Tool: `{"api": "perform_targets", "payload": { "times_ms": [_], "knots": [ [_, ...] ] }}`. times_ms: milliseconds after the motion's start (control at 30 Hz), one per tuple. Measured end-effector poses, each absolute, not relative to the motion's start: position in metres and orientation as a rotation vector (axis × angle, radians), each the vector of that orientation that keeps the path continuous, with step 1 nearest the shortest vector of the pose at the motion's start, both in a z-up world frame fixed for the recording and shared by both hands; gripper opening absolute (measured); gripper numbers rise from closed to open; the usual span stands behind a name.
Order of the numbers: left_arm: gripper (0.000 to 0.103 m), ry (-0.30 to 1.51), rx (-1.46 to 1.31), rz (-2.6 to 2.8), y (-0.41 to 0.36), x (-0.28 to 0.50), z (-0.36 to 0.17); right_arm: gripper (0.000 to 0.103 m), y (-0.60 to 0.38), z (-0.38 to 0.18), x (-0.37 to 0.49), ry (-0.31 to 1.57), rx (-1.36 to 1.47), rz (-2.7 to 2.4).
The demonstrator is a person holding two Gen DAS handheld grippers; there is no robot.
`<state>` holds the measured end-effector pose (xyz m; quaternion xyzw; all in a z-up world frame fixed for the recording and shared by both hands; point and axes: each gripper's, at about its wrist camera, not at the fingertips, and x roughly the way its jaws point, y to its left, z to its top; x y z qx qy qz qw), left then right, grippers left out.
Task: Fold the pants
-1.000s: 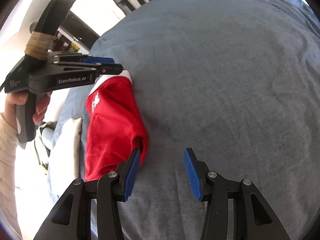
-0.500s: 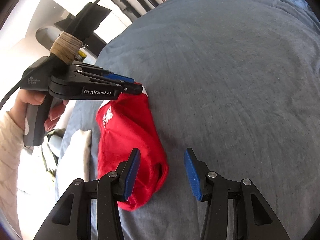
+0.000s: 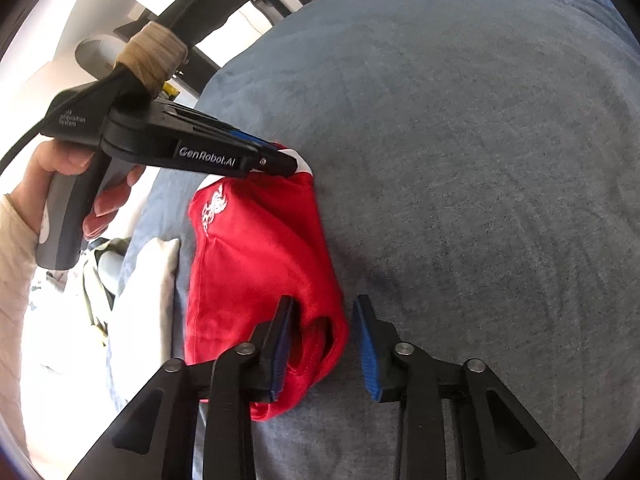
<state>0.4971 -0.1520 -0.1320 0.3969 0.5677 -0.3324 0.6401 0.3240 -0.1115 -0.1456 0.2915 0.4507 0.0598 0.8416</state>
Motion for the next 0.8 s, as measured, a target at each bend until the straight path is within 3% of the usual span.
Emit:
{"api": "perform_targets", "payload": {
  "times_ms": [233, 533, 633, 700, 767, 800],
  "knots": [
    [0.008, 1.198, 0.837, -0.718, -0.144, 0.494, -0.111, 0.012, -0.107, -0.149, 0.317, 0.941, 0.629, 0.144],
    [0.008, 1.135, 0.864, -0.59, -0.141, 0.51, -0.126, 0.01, -0.097, -0.155, 0.318, 0.985, 0.618, 0.138],
    [0.009, 1.065, 0.843, -0.543, -0.137, 0.512, -0.115, 0.014, -0.094, -0.153, 0.321, 1.023, 0.564, 0.068],
    [0.01, 1.032, 0.801, -0.541, -0.13, 0.51, -0.101, 0.025, -0.09, -0.148, 0.323, 1.028, 0.521, 0.018],
    [0.016, 0.989, 0.751, -0.505, -0.122, 0.506, -0.082, 0.031, -0.094, -0.139, 0.32, 0.988, 0.507, -0.021],
    [0.025, 0.977, 0.715, -0.487, -0.116, 0.502, -0.072, 0.036, -0.096, -0.135, 0.319, 0.971, 0.495, -0.043]
  ]
}}
